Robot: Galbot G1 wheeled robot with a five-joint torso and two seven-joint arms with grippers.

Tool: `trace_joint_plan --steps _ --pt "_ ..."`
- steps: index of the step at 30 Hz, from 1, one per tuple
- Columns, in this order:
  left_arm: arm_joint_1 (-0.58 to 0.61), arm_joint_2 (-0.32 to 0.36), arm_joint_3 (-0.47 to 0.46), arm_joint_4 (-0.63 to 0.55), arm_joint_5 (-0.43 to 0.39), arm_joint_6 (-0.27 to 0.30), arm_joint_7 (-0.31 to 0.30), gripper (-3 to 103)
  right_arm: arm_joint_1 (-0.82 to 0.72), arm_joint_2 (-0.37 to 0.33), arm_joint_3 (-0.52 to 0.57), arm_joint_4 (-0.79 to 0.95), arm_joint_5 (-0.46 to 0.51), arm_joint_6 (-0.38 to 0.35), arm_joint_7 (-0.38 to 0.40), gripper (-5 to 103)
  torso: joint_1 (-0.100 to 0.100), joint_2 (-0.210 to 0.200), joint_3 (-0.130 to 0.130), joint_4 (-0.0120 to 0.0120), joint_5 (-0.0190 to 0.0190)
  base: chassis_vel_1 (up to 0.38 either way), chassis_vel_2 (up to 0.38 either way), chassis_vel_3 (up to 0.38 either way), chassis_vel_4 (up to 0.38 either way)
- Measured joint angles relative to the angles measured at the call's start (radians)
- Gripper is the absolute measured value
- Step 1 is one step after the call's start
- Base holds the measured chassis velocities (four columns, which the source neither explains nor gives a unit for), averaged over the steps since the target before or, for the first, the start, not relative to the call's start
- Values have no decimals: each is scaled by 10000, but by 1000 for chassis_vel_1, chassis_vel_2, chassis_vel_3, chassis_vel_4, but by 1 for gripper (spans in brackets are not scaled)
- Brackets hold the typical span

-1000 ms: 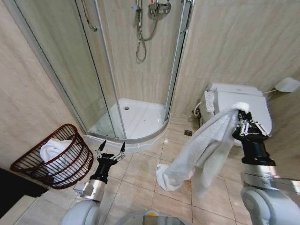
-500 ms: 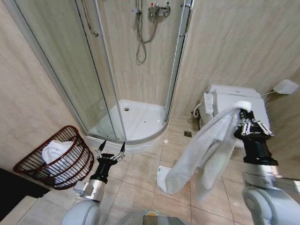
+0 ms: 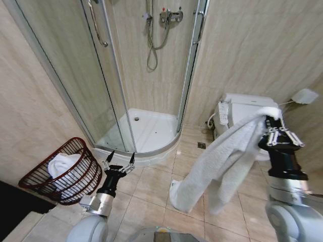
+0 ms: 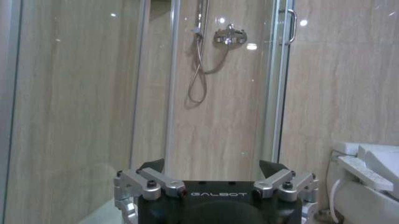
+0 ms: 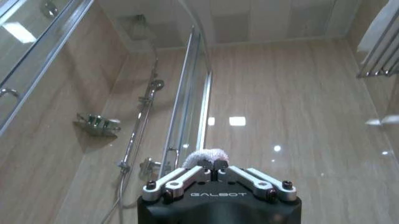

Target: Discard the used towel into the hamper.

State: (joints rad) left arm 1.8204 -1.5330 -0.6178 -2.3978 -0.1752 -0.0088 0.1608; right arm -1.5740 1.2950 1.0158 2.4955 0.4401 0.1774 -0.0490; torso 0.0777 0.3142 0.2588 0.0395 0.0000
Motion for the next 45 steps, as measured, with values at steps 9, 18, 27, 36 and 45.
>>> trace_joint_plan --steps 9,18,27,36,45 --pt "0 0 0 0 0 0 0 99 -5 10 146 1 74 67 -116 1 92 314 225 0 0 0 0 0 0" --pt "0 0 0 0 0 0 0 99 51 38 17 7 43 136 -97 1 227 714 487 0 0 0 0 0 0" --pt "0 0 0 0 0 0 0 99 181 48 -35 -29 -14 268 26 1 311 958 649 0 -1 0 0 0 0" --pt "0 0 0 0 0 0 0 99 280 10 -87 -12 -95 314 -38 1 416 1262 849 0 0 0 0 0 0" --pt "0 0 0 0 0 0 0 99 314 6 -20 -41 -68 371 -66 1 534 1579 1046 0 0 0 0 0 0"
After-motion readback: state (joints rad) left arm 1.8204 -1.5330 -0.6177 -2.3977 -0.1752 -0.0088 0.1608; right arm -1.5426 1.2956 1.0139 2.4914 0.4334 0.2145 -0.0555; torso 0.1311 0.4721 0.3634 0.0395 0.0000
